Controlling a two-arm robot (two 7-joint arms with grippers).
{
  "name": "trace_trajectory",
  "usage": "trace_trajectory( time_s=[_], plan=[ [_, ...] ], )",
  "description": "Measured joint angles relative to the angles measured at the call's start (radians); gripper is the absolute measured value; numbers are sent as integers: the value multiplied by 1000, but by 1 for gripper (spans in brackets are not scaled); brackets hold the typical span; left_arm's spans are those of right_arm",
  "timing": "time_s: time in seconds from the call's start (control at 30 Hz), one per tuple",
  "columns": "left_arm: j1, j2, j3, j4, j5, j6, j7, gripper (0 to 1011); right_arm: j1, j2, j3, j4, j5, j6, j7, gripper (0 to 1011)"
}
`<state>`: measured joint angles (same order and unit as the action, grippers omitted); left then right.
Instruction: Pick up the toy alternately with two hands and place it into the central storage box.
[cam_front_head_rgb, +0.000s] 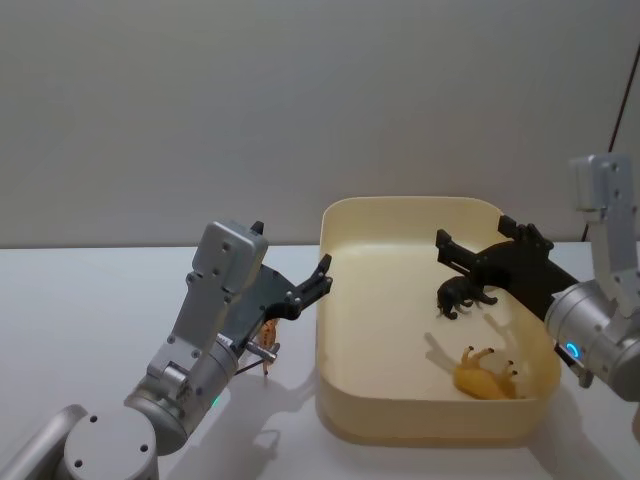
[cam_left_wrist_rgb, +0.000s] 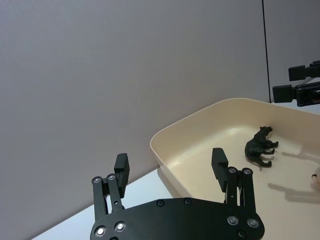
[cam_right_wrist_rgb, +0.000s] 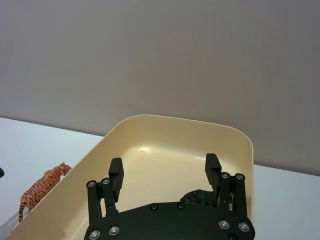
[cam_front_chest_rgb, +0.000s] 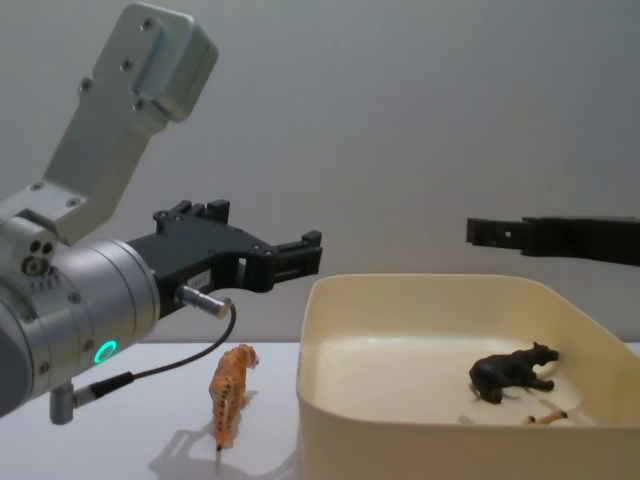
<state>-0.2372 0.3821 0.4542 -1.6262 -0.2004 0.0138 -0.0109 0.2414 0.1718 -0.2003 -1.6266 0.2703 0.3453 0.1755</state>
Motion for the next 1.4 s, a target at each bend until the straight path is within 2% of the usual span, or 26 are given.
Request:
trace_trajectory(
  time_s=[0.07, 0.33, 0.77, 0.97, 1.13, 1.4],
  plan=[
    [0, 0, 0, 0, 0, 0, 0, 1001, 1, -1, -2, 1, -2, 1, 1, 1001],
    [5, 1, -1, -4, -5, 8, 0, 1001, 5, -5, -5, 3, -5, 4, 4, 1001],
    [55, 39, -17, -74, -86, 95, 34, 1001, 8, -8, -7, 5, -8, 6, 5, 1001],
    [59, 42, -24, -79, -114, 123, 24, 1001, 8, -8, -8, 5, -9, 6, 6, 1001],
    [44, 34, -27, -60, -123, 153, -9, 1001, 8, -9, -8, 5, -9, 7, 6, 1001],
    [-2, 5, -31, 11, -116, 219, -64, 1001, 9, -9, -9, 5, -9, 7, 6, 1001]
  ],
)
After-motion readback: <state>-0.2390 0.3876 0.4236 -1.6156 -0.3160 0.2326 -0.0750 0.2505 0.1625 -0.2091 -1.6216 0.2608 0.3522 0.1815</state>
